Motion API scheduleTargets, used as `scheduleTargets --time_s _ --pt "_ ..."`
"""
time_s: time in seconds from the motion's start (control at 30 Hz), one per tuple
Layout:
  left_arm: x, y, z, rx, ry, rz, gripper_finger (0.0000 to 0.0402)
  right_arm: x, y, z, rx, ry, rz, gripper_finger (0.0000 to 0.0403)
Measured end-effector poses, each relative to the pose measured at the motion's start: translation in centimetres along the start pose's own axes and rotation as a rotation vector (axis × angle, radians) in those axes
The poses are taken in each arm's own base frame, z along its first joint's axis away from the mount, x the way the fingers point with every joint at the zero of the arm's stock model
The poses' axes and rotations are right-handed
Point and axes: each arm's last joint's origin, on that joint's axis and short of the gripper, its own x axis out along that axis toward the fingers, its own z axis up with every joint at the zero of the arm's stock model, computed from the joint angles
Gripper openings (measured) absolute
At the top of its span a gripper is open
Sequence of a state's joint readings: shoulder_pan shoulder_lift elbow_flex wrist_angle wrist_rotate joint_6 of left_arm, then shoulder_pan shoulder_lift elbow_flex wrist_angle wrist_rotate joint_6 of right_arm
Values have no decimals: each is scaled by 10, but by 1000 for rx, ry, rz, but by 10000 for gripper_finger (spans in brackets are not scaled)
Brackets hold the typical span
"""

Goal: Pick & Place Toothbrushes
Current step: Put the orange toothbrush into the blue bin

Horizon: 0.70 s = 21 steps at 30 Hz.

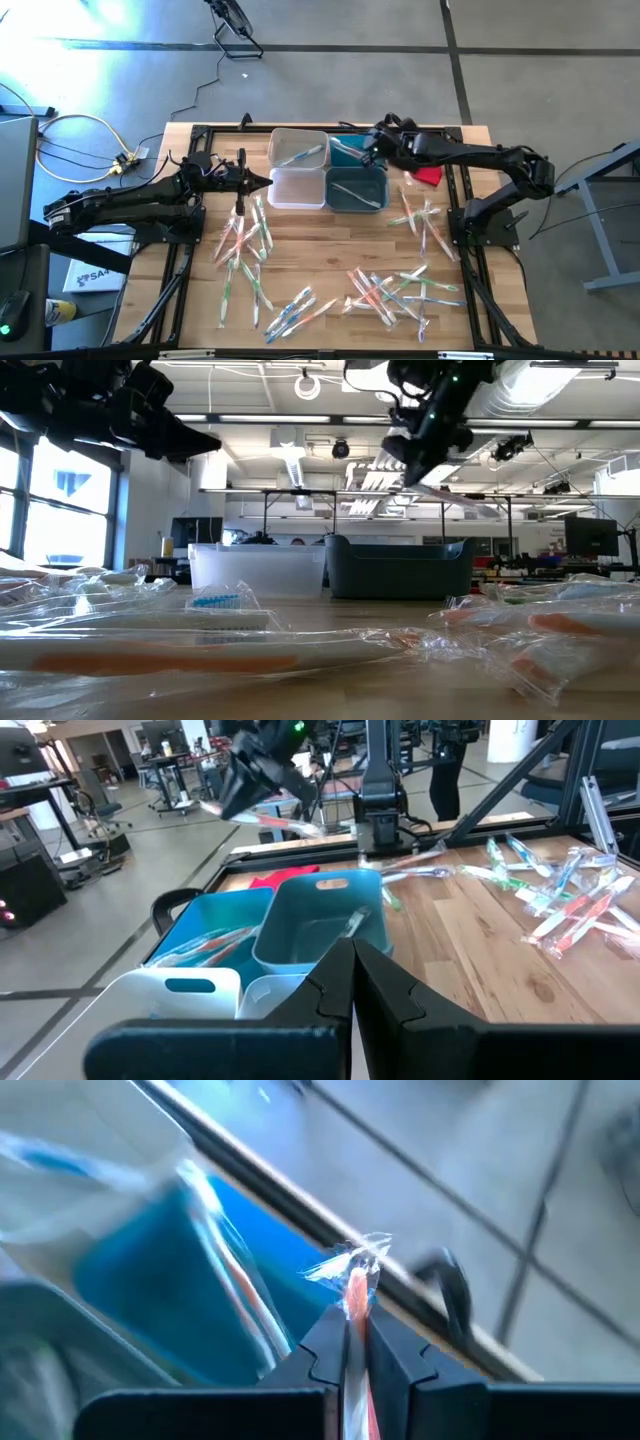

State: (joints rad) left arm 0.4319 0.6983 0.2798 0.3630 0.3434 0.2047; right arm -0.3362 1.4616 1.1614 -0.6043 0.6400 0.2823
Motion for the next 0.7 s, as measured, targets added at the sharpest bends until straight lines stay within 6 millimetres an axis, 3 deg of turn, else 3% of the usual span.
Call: scheduleTargets --time_s 0.37,0.5,0.7 --pt "0 0 0 0 0 -1 1 14 -15 39 -21 -270 169 15" --pt "0 0 0 0 0 -1 1 32 -20 43 -19 -287 215 15" --pt "0 0 0 0 -1 -1 1 69 -13 41 -67 -280 246 15"
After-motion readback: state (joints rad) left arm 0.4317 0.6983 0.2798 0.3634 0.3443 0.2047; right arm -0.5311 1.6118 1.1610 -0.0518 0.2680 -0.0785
